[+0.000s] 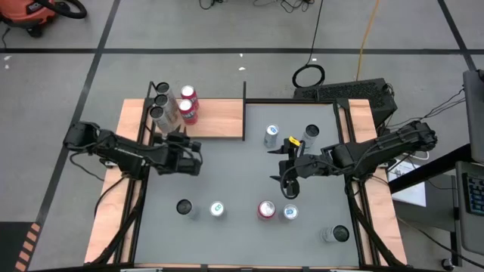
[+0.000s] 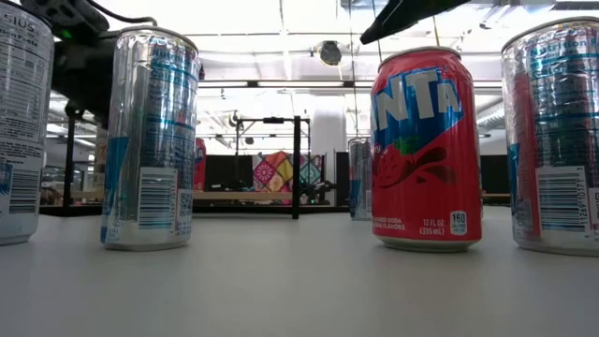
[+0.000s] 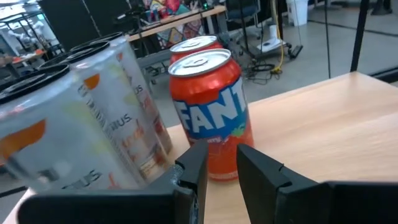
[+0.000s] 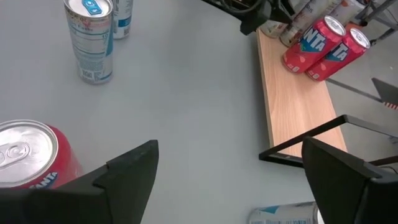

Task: Place canned beverage on shelf
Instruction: Put the top red soda can on the shelf aligned with the other red soda can

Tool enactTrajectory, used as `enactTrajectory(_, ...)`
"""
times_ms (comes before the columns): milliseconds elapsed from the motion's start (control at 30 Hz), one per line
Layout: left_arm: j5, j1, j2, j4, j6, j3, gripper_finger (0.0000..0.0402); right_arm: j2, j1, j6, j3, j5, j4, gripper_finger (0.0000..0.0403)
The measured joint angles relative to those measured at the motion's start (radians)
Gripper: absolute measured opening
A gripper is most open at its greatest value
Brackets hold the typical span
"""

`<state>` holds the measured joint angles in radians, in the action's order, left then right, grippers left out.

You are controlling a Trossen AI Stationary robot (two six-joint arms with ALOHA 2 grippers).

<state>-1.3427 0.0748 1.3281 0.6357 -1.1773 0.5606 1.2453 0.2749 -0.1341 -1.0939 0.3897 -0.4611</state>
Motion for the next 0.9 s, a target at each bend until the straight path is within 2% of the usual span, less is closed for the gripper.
enactTrajectory(100,0.004,-0.044,0.0,-0.055,0.061,0.0,0.0085,0.0,0.0,-0.001,0.0,0.0,-0.01,0.0329)
enactTrajectory(500,0.007,-0.144,0.0,-0.066,0.096,0.0,0.0085,0.0,0.0,0.012,0.0,-0.001,-0.038,0.0329)
enactTrajectory(900,0.044,-0.213,0.0,-0.241,0.323,0.0,0.0085,0.0,0.0,0.013,0.0,-0.002,-0.037,0.0329)
